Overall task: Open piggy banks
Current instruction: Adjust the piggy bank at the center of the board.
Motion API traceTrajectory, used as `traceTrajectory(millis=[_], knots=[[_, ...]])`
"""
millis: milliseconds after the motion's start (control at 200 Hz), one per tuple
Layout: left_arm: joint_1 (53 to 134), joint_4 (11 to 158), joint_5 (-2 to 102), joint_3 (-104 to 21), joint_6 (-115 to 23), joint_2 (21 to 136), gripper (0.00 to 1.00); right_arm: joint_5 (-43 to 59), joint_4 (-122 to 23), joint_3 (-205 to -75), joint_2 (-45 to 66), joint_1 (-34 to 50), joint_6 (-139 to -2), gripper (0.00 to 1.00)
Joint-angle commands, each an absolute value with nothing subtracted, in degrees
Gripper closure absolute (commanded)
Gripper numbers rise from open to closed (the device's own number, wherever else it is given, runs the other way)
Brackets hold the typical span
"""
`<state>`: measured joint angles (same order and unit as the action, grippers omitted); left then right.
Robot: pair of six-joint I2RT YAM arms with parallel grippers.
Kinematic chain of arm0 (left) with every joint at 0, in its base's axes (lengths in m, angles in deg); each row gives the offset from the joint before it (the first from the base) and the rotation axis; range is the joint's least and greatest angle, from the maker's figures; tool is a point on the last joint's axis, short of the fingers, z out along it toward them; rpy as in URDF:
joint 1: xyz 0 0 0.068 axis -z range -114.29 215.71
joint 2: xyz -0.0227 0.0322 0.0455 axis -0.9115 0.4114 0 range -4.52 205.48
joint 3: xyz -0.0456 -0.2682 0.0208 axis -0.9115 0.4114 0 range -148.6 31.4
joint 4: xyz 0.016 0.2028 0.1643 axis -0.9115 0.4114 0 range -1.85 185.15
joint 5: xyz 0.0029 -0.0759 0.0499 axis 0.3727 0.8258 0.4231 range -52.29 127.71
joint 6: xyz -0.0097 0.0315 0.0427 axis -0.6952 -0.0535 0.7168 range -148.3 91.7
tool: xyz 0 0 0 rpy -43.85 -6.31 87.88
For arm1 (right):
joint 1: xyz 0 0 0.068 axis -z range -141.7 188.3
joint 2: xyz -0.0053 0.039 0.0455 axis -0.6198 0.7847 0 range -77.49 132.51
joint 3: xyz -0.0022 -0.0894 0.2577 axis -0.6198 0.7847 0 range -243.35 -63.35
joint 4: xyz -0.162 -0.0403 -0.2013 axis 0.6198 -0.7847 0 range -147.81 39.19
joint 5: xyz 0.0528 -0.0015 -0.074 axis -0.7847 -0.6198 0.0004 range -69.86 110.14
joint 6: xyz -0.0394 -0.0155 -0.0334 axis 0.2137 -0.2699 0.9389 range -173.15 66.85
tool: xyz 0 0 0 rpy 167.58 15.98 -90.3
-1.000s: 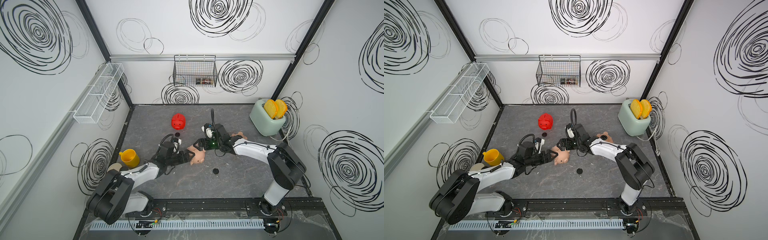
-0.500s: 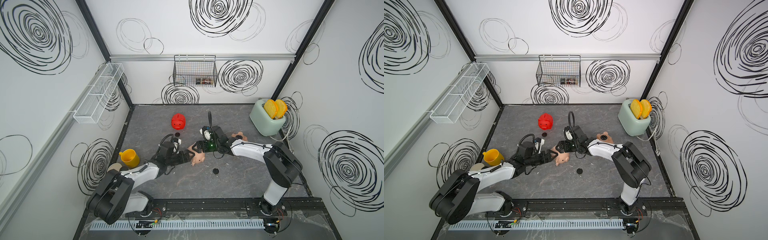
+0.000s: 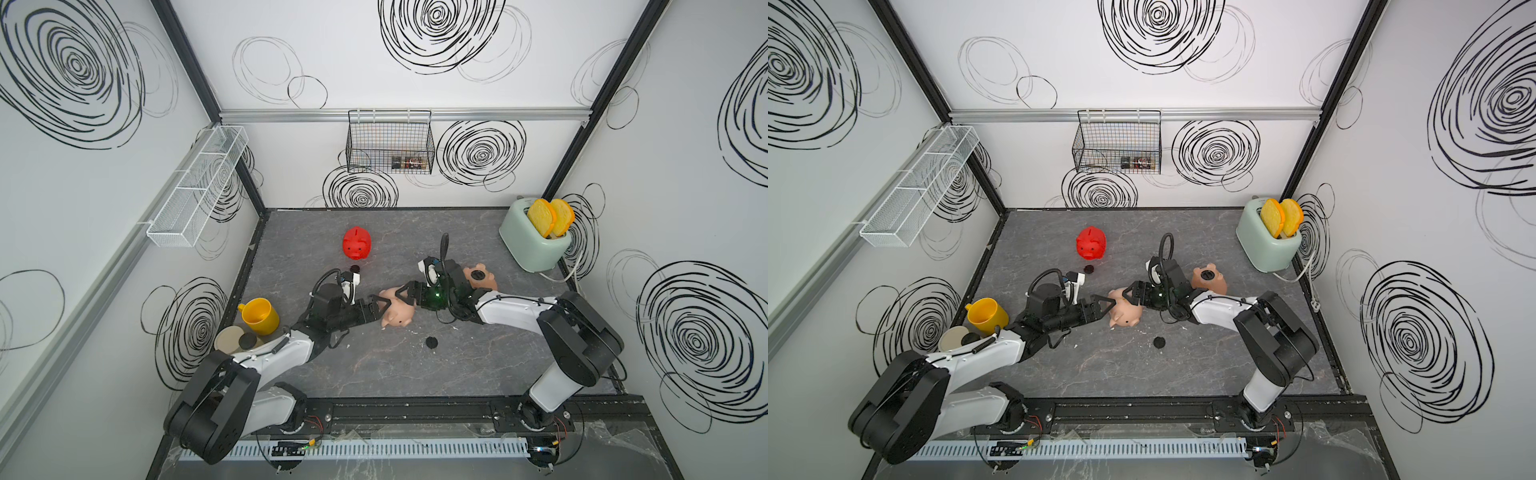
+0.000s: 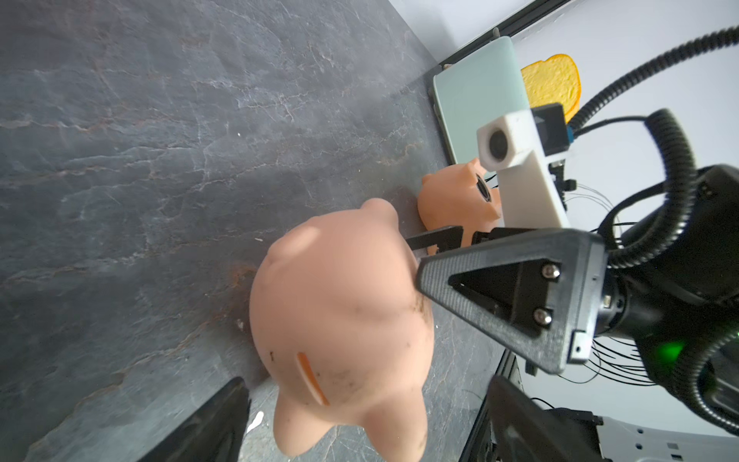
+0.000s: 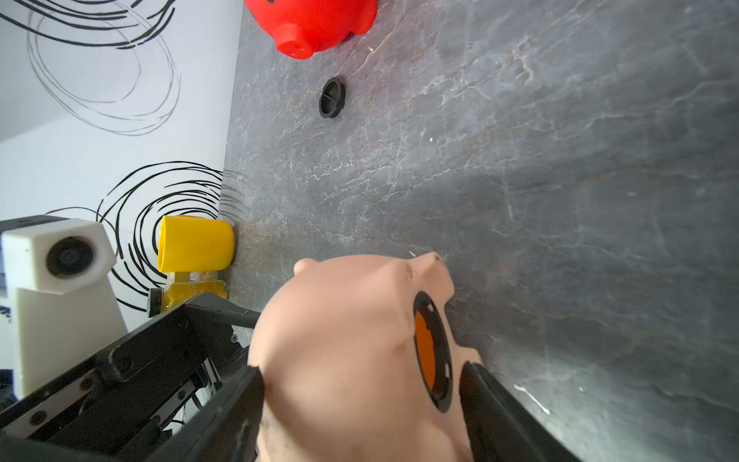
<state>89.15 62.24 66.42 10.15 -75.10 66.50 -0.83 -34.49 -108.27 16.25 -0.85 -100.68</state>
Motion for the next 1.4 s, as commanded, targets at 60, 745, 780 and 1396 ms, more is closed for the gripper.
traceTrajectory(millis=[60, 745, 780, 1396], knots=[[88.85, 55.88, 67.68, 12.02, -78.17, 66.97, 0.04, 2.65, -37.6, -104.75, 14.98, -1.05, -105.27, 0.19], [90.67, 37.09, 68.6, 16.94, -85.94, 76.08, 0.04, 3.87, -37.02, -104.18, 15.43, -1.56, -108.99, 0.17], [90.89, 36.75, 68.35, 17.07, -86.06, 76.28, 0.04, 3.88, -36.92, -104.14, 15.41, -1.51, -109.2, 0.17], [93.84, 33.75, 62.56, 19.71, -88.28, 77.7, 0.04, 3.71, -30.17, -100.4, 14.92, -2.65, -117.28, 0.14]])
